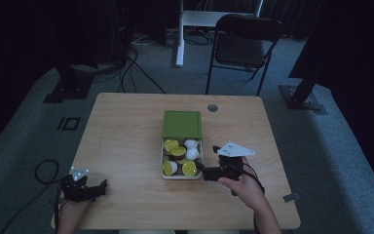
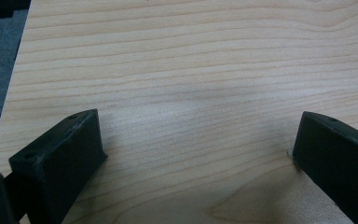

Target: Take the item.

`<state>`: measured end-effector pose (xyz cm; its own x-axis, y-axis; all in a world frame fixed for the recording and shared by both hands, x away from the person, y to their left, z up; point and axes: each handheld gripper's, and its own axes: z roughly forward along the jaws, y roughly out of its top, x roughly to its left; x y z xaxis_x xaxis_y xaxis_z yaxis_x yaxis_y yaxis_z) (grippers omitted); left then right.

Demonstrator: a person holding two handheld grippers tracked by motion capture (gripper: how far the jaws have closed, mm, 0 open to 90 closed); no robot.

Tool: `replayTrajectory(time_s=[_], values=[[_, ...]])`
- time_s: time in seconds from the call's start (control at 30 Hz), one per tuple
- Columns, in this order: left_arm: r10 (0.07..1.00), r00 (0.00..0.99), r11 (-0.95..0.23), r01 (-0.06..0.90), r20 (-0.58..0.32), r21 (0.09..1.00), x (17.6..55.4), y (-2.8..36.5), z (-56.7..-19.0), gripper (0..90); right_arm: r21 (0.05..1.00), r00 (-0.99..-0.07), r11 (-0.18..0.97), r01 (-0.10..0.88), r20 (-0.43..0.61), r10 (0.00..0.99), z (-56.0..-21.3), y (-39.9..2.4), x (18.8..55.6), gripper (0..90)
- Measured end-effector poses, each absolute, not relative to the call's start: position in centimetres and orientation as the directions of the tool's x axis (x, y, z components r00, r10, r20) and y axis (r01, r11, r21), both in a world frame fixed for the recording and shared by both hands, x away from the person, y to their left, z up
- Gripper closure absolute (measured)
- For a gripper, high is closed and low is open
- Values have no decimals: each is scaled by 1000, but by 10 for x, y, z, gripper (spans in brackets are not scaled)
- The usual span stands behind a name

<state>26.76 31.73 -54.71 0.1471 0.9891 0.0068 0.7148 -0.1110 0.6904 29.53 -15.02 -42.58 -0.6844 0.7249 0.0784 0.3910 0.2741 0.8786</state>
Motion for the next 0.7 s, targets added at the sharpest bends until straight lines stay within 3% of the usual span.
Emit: replayTrajectory(time_s=[0.7], values=[[989,147,-111,714,6,691,268,317,-547,18,856,-742,315,410,112,661,-448,-91,297,149]])
